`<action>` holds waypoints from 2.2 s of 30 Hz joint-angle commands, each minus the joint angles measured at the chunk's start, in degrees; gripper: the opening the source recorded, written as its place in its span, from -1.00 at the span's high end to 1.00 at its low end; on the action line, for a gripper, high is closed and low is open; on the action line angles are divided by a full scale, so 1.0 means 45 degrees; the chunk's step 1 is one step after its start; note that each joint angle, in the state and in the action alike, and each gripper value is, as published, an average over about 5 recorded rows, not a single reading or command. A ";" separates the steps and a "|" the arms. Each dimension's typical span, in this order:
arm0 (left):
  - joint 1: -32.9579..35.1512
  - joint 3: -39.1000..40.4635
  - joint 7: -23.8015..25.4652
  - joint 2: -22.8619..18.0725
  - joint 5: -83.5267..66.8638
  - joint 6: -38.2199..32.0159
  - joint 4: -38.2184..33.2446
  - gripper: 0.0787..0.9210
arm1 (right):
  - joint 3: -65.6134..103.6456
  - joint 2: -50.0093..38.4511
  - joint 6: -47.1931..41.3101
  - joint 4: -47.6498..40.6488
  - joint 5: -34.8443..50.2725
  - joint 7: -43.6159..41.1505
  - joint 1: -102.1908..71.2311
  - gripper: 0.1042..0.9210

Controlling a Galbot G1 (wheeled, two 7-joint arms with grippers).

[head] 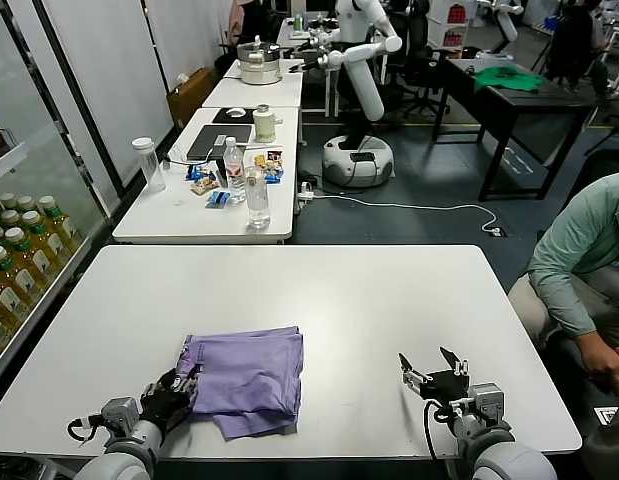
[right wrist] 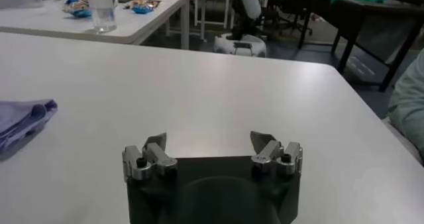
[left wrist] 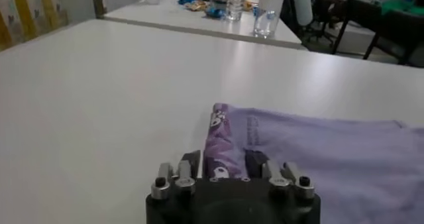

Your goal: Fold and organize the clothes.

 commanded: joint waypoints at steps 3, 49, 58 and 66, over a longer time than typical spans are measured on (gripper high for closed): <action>0.0123 -0.0884 -0.0172 -0.0277 -0.0659 0.0088 -0.0977 0.29 | 0.0153 -0.0012 0.0012 0.0166 -0.0017 0.0016 -0.0107 -0.76; -0.1651 -0.2540 0.1852 0.0332 0.5597 -0.4168 -0.1468 -0.02 | -0.0667 0.0080 0.0098 -0.0071 -0.0099 -0.0144 0.0853 -0.76; -0.1008 -0.4619 0.1853 0.0697 0.5544 -0.5036 -0.0205 -0.59 | -0.5985 0.1702 0.0107 -0.1069 0.1083 0.0396 0.4085 -0.76; -0.1056 -0.3532 0.1826 0.0273 0.5695 -0.4894 -0.0472 -0.76 | -0.8421 0.2906 -0.0271 -0.2175 0.3053 0.2359 0.4773 -0.76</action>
